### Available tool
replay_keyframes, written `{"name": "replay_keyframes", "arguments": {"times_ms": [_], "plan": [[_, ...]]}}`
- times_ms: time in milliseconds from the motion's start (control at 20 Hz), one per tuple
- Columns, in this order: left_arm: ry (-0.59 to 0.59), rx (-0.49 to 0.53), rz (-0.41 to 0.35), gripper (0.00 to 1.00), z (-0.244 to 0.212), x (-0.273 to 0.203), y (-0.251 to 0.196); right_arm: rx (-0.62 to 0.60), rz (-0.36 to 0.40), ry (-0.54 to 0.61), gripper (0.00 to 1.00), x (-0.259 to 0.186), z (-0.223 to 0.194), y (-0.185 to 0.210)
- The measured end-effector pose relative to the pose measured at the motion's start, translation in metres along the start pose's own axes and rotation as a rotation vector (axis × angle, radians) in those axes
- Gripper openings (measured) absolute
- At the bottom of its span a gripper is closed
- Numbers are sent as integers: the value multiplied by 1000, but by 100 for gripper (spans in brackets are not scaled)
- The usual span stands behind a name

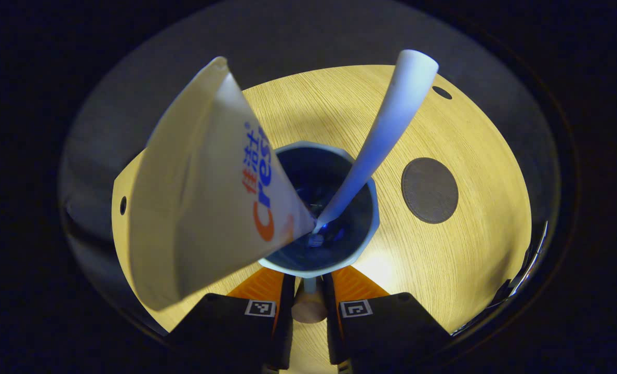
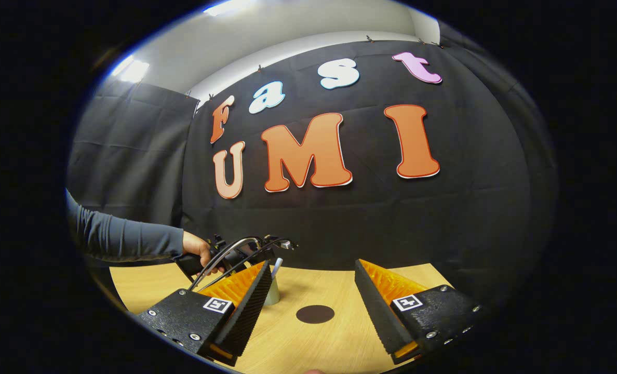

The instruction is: Put the toothbrush and toothpaste on the desktop into the cup, then pick up the cup and place it on the coaster on the desktop.

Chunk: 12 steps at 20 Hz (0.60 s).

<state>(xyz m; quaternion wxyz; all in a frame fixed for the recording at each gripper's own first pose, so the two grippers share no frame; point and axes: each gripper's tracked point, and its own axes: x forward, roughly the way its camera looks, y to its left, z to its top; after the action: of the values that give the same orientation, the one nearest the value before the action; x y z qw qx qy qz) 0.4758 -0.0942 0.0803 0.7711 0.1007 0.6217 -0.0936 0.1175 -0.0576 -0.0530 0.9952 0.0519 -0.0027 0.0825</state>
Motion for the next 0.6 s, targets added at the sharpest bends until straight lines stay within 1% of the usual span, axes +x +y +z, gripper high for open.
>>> {"name": "replay_keyframes", "arguments": {"times_ms": [50,100,150,300,350,400,500,600], "plan": [[-5,-5,-1,31,0,-12,8,-5,-3,0,100,-3,1,-1],[-15,-5,-3,32,2,-27,12,-5,-4,-3,96,-6,2,-1],[-24,-2,-1,32,4,-43,-4,-2,-7,-4,97,-8,4,-2],[-49,24,6,31,23,-73,-7,11,-32,-12,96,-14,9,-11],[-58,35,4,31,39,-81,0,13,-40,-16,96,-16,11,-13],[-64,50,2,31,42,-79,-21,15,-51,-18,97,-19,12,-16],[-74,79,-5,31,63,-94,-26,14,-64,-20,97,-26,13,-21],[-80,97,-22,31,69,-91,-35,13,-80,-19,97,-32,12,-27]]}}
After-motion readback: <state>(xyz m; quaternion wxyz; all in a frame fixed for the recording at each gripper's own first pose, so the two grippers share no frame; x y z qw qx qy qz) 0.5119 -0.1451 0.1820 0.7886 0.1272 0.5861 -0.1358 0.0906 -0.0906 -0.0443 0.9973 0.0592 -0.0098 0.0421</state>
